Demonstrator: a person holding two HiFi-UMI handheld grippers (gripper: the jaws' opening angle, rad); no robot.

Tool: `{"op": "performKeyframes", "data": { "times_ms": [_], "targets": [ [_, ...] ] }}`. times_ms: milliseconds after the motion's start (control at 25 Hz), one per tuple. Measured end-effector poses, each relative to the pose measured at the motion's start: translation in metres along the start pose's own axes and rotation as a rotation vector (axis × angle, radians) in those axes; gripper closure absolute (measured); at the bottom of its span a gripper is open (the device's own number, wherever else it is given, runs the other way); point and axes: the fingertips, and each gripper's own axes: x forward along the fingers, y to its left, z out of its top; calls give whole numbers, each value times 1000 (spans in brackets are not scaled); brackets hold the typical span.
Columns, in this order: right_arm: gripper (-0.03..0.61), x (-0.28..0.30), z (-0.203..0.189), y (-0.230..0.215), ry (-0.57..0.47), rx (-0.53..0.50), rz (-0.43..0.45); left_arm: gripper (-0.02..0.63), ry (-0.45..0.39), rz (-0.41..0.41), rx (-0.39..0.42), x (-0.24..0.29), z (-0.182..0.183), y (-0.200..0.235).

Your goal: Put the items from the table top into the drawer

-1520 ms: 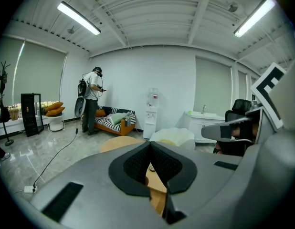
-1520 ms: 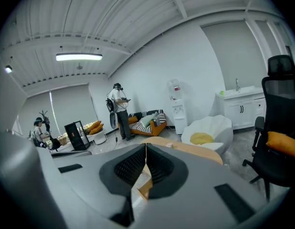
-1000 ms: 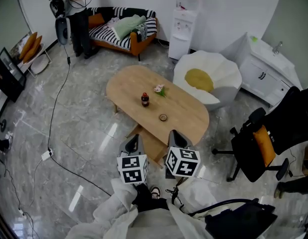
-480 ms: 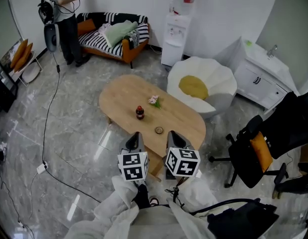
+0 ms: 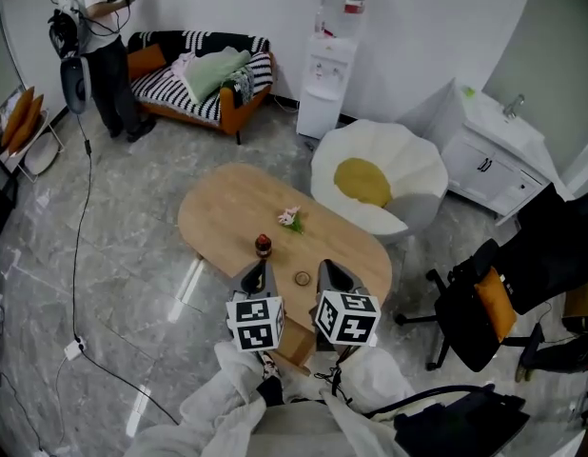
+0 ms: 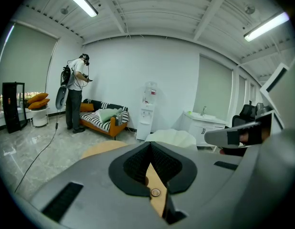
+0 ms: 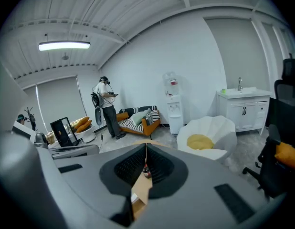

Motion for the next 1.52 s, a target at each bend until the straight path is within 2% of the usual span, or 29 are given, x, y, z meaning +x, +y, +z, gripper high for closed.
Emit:
{"op": "performKeyframes", "data": {
  "times_ms": [200,400,600,880,1160,1520],
  "targets": [
    [517,26,-6,4,32,17,-7,620,39,-19,-12,27,-11,13],
    [517,50,-46,-34,123,79,-47,620,126,-36,-17,52,-52,6],
    [517,88,-76,-62,207,75,-30,620,198,5,-41,80,-93,8],
    [517,144,-95,-84,254,21,21,620,264,72,-104,113,-140,15],
    [517,190,-174,-108,365,-24,50,620,321,81,-115,156,-207,33],
    [517,239,-270,-137,460,0,72,620,407,93,-161,198,-314,38]
  ]
}}
